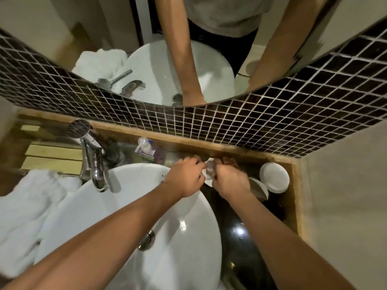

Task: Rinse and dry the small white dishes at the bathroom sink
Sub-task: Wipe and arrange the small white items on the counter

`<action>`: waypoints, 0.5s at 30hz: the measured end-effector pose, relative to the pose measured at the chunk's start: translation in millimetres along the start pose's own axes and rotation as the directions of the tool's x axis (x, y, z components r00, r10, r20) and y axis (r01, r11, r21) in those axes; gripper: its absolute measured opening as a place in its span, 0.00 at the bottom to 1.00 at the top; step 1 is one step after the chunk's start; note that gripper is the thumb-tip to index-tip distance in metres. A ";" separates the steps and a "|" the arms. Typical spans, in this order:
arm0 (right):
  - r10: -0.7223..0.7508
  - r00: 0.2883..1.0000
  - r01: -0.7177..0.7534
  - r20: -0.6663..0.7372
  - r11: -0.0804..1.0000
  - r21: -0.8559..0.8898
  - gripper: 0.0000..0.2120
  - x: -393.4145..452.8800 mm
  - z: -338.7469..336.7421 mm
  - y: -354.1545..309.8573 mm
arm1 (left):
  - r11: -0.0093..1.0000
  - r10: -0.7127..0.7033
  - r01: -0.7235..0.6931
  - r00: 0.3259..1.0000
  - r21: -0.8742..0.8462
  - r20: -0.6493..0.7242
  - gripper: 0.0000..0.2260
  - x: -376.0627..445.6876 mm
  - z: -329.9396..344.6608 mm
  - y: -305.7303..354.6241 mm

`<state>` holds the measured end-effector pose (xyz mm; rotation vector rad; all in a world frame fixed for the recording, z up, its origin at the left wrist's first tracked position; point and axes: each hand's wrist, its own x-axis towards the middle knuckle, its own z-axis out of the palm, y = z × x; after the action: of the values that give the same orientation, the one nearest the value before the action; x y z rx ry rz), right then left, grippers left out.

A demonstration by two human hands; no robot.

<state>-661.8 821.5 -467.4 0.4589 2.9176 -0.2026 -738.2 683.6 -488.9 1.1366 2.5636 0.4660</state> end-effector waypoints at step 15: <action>0.287 0.933 -0.342 0.218 0.895 0.286 0.12 -5.7 -0.7 12.3 | 0.994 -0.021 0.021 1.000 0.103 -0.002 0.21 17.6 17.0 20.4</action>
<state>-652.7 831.6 -466.9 0.9086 2.5973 -0.6386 -729.4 712.7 -498.4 1.1425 2.6252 0.3325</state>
